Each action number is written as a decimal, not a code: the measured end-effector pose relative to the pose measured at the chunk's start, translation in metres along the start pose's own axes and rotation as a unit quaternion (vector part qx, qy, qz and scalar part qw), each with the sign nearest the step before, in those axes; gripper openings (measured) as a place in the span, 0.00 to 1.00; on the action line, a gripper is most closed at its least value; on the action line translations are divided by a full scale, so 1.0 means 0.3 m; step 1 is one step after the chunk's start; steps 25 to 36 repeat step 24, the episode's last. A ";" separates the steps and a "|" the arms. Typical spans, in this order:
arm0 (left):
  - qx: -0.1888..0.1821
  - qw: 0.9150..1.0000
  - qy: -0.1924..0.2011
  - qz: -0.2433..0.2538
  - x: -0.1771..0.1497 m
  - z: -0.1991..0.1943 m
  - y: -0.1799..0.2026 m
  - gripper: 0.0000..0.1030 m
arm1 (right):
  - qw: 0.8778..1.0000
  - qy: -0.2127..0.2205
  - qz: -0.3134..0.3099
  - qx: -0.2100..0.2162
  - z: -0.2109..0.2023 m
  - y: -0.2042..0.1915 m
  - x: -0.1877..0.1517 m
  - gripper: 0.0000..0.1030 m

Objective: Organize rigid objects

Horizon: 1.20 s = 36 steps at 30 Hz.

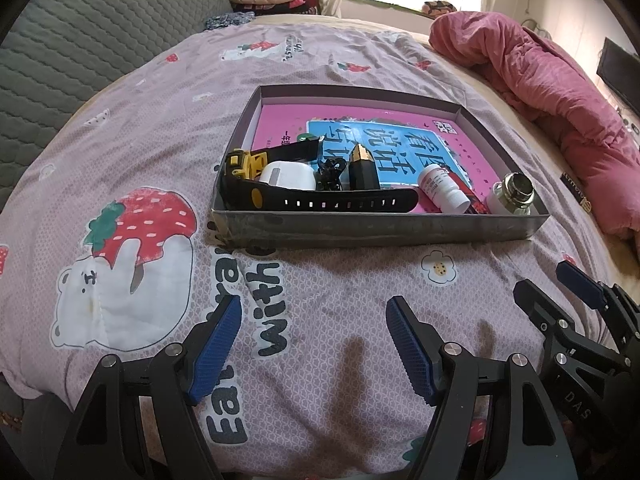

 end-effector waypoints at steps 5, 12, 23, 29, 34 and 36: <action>0.000 1.000 0.000 0.000 0.000 0.001 0.002 0.74 | 1.000 -0.002 0.004 -0.001 0.004 0.005 0.000 0.62; 0.000 1.000 0.000 -0.001 0.000 0.005 0.003 0.74 | 1.000 -0.007 0.010 -0.003 0.009 0.009 -0.001 0.62; -0.001 1.000 0.005 -0.014 0.016 0.022 -0.021 0.74 | 1.000 -0.014 0.022 -0.009 0.025 0.031 -0.004 0.62; 0.001 1.000 0.008 -0.015 0.019 0.021 -0.026 0.74 | 1.000 -0.015 0.023 -0.010 0.026 0.035 -0.003 0.62; 0.001 1.000 0.008 -0.015 0.019 0.021 -0.026 0.74 | 1.000 -0.015 0.023 -0.010 0.026 0.035 -0.003 0.62; 0.001 1.000 0.008 -0.015 0.019 0.021 -0.026 0.74 | 1.000 -0.015 0.023 -0.010 0.026 0.035 -0.003 0.62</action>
Point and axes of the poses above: each gripper's, at about its wrist camera, not at the fingertips, and z roughly the way its jaws point, y to its right, x to its top, the point moved 2 cm from there along z, roughly the way its jaws point, and after that the axes turned 4 degrees about y, right-handed, at the moved point
